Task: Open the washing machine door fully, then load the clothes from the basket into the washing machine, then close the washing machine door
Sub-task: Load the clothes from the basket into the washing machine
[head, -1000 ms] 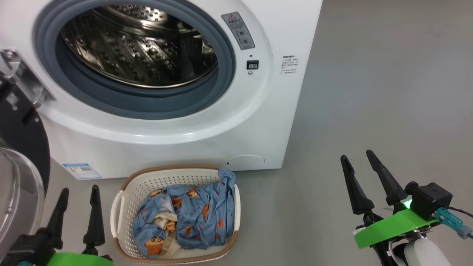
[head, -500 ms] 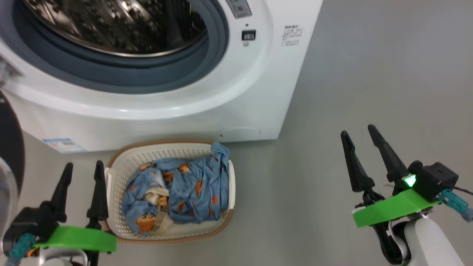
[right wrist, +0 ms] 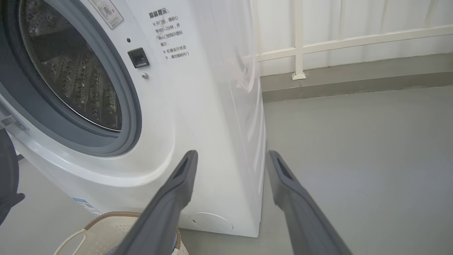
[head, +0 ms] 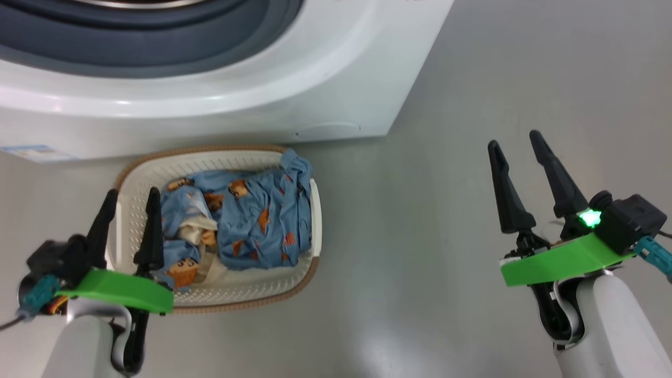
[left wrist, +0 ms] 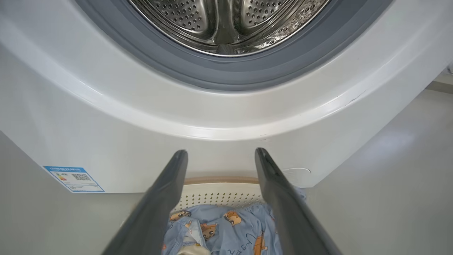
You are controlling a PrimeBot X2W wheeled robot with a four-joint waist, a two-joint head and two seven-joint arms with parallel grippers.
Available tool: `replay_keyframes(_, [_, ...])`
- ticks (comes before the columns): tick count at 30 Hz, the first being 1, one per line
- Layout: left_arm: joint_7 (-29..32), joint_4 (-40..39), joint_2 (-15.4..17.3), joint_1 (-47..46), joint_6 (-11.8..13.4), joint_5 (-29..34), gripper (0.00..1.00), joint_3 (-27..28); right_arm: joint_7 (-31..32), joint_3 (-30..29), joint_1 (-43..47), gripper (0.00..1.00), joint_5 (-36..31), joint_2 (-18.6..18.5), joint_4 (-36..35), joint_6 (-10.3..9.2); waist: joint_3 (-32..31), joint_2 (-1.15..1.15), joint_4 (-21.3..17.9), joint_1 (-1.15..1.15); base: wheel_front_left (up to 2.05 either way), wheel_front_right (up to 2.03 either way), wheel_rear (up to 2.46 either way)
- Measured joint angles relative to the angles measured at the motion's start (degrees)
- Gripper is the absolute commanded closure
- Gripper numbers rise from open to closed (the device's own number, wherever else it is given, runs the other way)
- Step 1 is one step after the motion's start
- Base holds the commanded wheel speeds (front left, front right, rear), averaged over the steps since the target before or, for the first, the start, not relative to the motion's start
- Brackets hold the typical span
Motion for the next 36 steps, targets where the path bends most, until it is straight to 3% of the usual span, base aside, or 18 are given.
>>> replay_keyframes(15, [0.01, 15.29, 3.96, -12.34, 0.0, -11.26, 0.0, -11.34, 0.0, -0.24, -3.99, 0.0, -0.25, 1.59, -1.78, 0.0, 10.41, 0.0, -2.19, 0.0, 0.0, 0.0, 0.0])
replay_keyframes(22, [0.19, 20.75, 6.1, -18.42, 0.0, -17.45, 0.0, -21.41, 0.0, -0.18, -5.38, 0.0, -0.25, 2.45, -2.43, 0.0, 14.28, 0.0, -4.06, 0.0, 0.0, 0.0, 0.0])
replay_keyframes(36, [6.6, 30.05, 11.13, -29.11, 0.0, -30.18, 0.0, -35.38, -0.42, 0.18, -7.6, 0.0, -0.25, 3.88, -4.0, 0.0, 21.88, 0.0, -8.54, 0.0, 0.0, 0.0, 0.0])
